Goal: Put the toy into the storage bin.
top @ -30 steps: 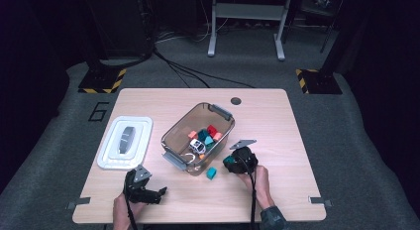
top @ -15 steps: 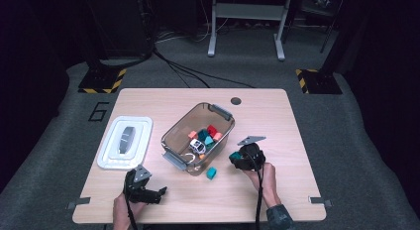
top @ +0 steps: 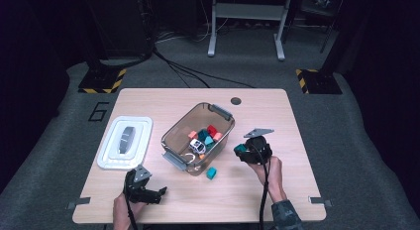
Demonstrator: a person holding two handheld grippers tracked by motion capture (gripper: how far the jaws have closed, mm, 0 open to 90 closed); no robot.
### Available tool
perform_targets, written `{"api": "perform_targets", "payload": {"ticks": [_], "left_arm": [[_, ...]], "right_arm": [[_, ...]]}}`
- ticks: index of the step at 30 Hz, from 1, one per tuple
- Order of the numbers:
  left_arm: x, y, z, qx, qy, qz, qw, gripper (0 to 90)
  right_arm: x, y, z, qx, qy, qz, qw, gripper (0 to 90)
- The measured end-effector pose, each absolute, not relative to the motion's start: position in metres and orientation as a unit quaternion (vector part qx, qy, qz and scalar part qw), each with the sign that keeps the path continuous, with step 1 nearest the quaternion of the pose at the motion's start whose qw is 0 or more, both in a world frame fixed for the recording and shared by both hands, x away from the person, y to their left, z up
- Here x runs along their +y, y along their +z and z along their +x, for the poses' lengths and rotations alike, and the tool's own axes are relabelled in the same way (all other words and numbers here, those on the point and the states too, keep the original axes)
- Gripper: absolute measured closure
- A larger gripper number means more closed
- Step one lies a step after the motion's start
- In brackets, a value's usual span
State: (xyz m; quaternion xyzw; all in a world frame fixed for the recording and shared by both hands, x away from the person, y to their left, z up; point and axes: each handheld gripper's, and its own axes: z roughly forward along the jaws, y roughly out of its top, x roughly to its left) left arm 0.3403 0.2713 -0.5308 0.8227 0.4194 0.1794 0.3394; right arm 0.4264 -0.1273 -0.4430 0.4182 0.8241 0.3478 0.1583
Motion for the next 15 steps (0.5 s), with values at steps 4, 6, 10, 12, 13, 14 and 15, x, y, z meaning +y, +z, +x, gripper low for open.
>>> {"api": "perform_targets", "payload": {"ticks": [4,6,10,12,13,14,15], "left_arm": [[0.271,-0.531,0.34,0.419,0.18,0.823,0.339,0.0],[0.271,-0.531,0.34,0.42,0.18,0.823,0.339,0.0],[0.271,-0.531,0.34,0.419,0.18,0.823,0.339,0.0],[0.271,-0.531,0.34,0.419,0.18,0.823,0.339,0.0],[0.271,-0.531,0.34,0.42,0.181,0.822,0.34,0.0],[0.271,-0.531,0.34,0.419,0.18,0.823,0.339,0.0],[0.271,-0.531,0.34,0.419,0.18,0.823,0.339,0.0]], "right_arm": [[-0.127,-0.432,0.427,0.818,0.354,0.424,0.16,59.0],[-0.127,-0.426,0.429,0.819,0.355,0.419,0.165,59.0],[-0.125,-0.415,0.431,0.814,0.36,0.424,0.168,59.0],[-0.125,-0.408,0.431,0.813,0.365,0.419,0.172,59.0],[-0.125,-0.404,0.432,0.815,0.366,0.413,0.174,59.0],[-0.125,-0.4,0.432,0.816,0.369,0.408,0.176,59.0],[-0.124,-0.395,0.433,0.815,0.372,0.407,0.176,59.1]]}}
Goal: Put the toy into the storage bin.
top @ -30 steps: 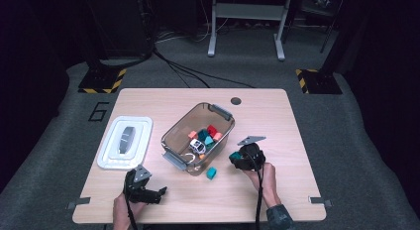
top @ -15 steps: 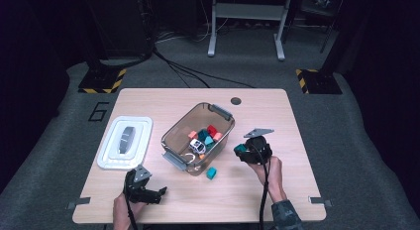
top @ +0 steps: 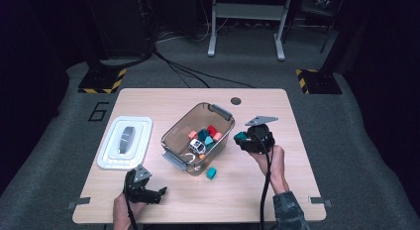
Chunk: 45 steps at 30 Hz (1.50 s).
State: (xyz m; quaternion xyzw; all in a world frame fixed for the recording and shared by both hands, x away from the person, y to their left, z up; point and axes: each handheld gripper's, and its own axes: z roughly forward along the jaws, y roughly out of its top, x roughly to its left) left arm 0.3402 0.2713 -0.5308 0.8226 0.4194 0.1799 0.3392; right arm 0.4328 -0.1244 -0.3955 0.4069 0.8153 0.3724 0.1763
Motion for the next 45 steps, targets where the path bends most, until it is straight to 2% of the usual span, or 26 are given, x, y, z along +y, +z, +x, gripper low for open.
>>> {"api": "perform_targets", "payload": {"ticks": [11,21,33,41,45], "left_arm": [[0.271,-0.531,0.34,0.419,0.179,0.823,0.34,0.0],[0.271,-0.531,0.34,0.419,0.18,0.822,0.34,0.0],[0.271,-0.531,0.34,0.419,0.18,0.823,0.339,0.0],[0.271,-0.531,0.34,0.422,0.18,0.82,0.342,0.0],[0.271,-0.531,0.34,0.42,0.182,0.821,0.34,0.0]], "right_arm": [[-0.081,-0.358,0.441,0.834,0.376,0.362,0.179,59.0],[-0.034,-0.377,0.444,0.863,0.354,0.332,0.141,58.9],[-0.031,-0.394,0.44,0.876,0.33,0.33,0.119,57.8],[-0.045,-0.388,0.429,0.859,0.357,0.346,0.126,29.9],[-0.057,-0.389,0.42,0.853,0.355,0.359,0.131,22.5]]}}
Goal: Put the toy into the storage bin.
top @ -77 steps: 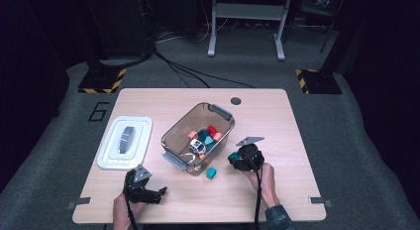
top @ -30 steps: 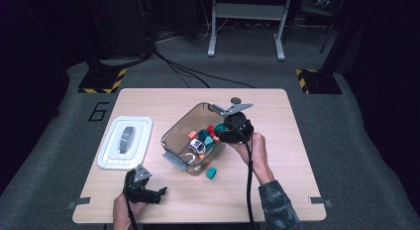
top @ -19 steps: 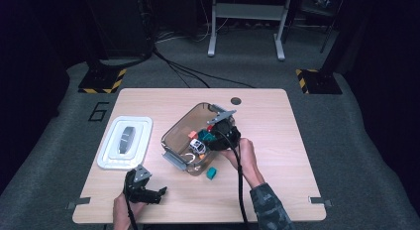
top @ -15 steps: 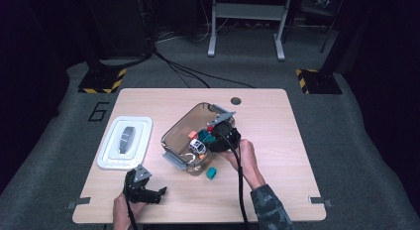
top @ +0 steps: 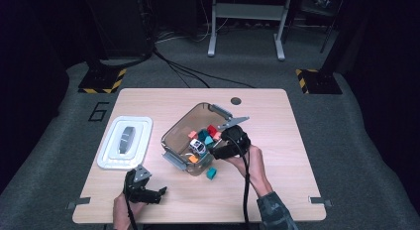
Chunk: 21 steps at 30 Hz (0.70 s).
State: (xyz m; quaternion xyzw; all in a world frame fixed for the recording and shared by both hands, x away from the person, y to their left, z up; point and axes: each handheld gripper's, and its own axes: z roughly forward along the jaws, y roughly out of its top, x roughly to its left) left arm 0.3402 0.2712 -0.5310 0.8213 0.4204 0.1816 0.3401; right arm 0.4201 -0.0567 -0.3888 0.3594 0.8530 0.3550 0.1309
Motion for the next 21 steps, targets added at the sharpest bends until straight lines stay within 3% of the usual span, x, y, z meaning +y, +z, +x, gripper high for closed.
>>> {"api": "perform_targets", "payload": {"ticks": [11,21], "left_arm": [[0.271,-0.531,0.34,0.421,0.183,0.82,0.341,0.0],[0.271,-0.531,0.34,0.421,0.184,0.82,0.341,0.0]], "right_arm": [[-0.076,-0.437,0.395,0.849,0.371,0.36,0.111,12.2],[-0.055,-0.487,0.391,0.868,0.349,0.341,0.092,11.4]]}}
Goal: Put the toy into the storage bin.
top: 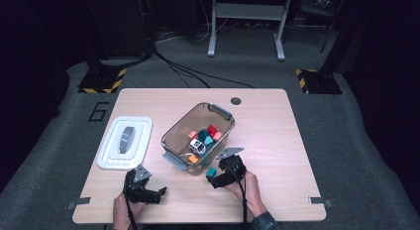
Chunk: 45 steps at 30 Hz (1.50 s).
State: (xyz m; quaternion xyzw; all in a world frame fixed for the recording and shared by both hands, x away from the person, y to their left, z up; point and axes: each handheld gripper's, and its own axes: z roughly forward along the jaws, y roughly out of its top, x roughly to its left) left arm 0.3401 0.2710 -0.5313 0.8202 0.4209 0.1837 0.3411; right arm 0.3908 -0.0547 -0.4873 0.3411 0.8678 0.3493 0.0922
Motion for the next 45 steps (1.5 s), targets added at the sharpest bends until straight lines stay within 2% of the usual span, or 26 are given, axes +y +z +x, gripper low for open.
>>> {"api": "perform_targets", "payload": {"ticks": [3,9,18,22,45], "left_arm": [[0.271,-0.531,0.34,0.421,0.183,0.82,0.341,0.0],[0.271,-0.531,0.34,0.42,0.182,0.821,0.34,0.0],[0.271,-0.531,0.34,0.421,0.183,0.82,0.341,0.0],[0.271,-0.531,0.34,0.421,0.183,0.82,0.341,0.0],[0.271,-0.531,0.34,0.421,0.183,0.82,0.341,0.0]], "right_arm": [[-0.051,-0.495,0.392,0.871,0.348,0.333,0.096,16.5],[-0.049,-0.505,0.391,0.869,0.35,0.336,0.098,35.5],[-0.051,-0.51,0.393,0.871,0.354,0.328,0.094,56.3],[-0.05,-0.508,0.391,0.87,0.354,0.33,0.093,58.7],[-0.073,-0.492,0.397,0.857,0.363,0.349,0.109,58.9]]}}
